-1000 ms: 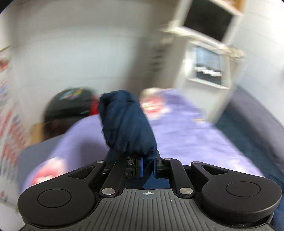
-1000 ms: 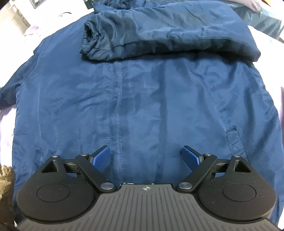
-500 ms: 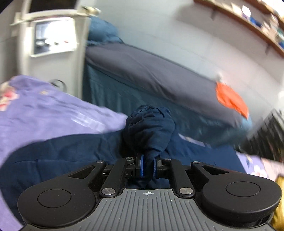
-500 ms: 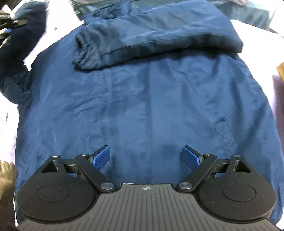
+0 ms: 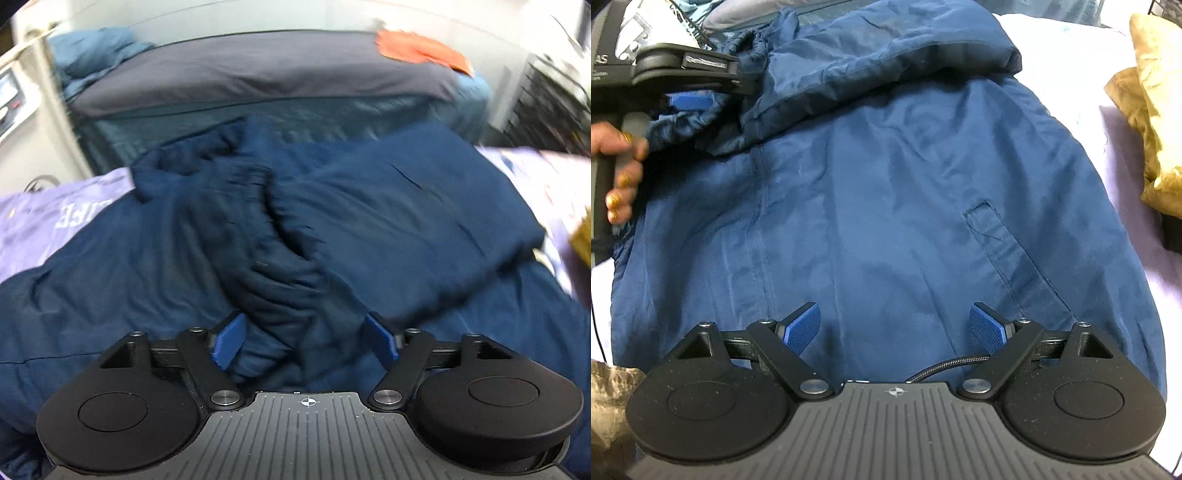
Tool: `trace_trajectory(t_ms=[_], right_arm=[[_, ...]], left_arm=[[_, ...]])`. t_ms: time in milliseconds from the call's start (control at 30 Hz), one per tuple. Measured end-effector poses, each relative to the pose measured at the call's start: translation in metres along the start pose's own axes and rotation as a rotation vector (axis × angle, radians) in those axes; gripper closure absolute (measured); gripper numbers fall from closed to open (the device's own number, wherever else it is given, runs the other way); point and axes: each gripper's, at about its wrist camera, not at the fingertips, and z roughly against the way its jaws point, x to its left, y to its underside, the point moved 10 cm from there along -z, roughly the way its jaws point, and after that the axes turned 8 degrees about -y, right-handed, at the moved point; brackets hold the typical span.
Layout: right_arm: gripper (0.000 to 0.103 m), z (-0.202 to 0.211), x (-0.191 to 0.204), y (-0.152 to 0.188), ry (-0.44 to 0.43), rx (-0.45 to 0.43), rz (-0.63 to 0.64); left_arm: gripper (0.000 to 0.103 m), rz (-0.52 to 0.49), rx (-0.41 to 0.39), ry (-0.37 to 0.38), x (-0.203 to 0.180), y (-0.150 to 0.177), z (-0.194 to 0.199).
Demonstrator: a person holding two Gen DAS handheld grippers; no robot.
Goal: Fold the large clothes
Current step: 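Fold the held sleeve across the jacket body with the left gripper and release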
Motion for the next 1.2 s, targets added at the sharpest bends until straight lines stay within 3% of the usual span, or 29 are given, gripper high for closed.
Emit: trace_trajectory(t_ms=[133,233,300,400,667,800,867,967,1100,1200], right_arm=[[0.013,-0.005,0.003,0.003,0.003,0.024,0.01],[0.013,-0.005,0.009,-0.003,-0.004,0.016,0.026],[0.013,-0.005,0.011,-0.011,-0.01,0.003,0.035],[0.013,-0.003,0.015,-0.027,-0.017,-0.026,0.048],[0.013,0.001,0.041,-0.076,-0.05,-0.1,0.126],[0.013,-0.006,0.078,-0.114,-0.077,-0.137,0.217],[0.013,-0.01,0.1,-0.137,-0.1,-0.17,0.264],[0.013,-0.019,0.138,-0.167,-0.142,-0.21,0.348],[0.012,-0.038,0.174,-0.196,-0.163,-0.218,0.427],[0.009,-0.059,0.171,-0.204,-0.061,-0.167,0.415]], left_arm=[[0.0,-0.069,-0.019,0.069,-0.018,0.007,0.015],[0.0,-0.04,-0.024,0.122,-0.016,0.013,0.03],[0.0,-0.002,-0.068,0.12,-0.006,0.019,0.048],[0.0,0.046,-0.135,0.059,0.026,0.021,0.066],[0.0,0.253,-0.231,-0.162,0.158,0.02,0.098],[0.0,0.229,-0.139,-0.279,0.198,0.039,0.082],[0.0,0.18,-0.042,-0.331,0.211,0.059,0.061],[0.0,0.231,0.146,-0.29,0.226,0.096,0.029],[0.0,0.14,0.152,-0.262,0.224,0.106,0.03],[0.0,0.164,0.115,-0.25,0.223,0.085,0.047]])
